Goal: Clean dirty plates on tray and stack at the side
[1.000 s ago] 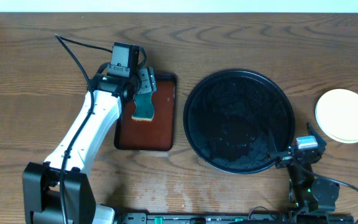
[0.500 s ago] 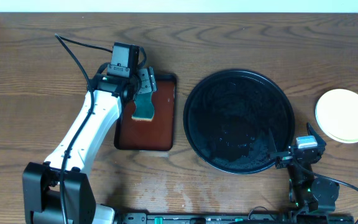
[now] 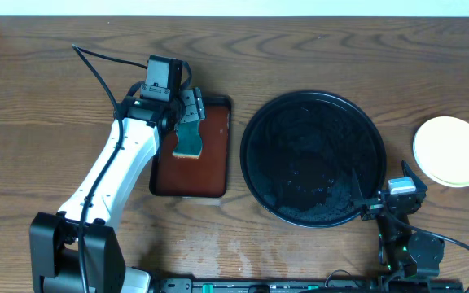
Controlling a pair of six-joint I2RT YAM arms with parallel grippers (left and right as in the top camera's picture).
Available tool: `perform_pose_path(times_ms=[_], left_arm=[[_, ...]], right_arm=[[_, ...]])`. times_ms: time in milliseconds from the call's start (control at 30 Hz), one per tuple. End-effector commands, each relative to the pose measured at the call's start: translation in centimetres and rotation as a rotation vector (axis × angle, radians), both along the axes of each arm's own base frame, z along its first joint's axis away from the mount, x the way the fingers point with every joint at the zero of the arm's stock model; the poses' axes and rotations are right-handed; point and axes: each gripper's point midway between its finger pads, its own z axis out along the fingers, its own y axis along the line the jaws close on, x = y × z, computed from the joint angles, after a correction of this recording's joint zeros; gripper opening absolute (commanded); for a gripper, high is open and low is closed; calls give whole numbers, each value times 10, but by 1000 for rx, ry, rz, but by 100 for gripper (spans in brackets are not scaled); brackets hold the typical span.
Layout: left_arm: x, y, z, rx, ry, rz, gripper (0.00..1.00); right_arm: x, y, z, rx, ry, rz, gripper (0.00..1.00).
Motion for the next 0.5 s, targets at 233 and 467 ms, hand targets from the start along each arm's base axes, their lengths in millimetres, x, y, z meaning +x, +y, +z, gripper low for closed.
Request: perform_pose_path(times_ms=[233, 467], left_arm=[[5, 1, 8, 6, -23, 1, 78], [-6, 3, 42, -8, -86, 1, 78]], right_arm=[[0, -3, 0, 7, 1, -13, 99], [0, -3, 0, 7, 1, -13, 99]])
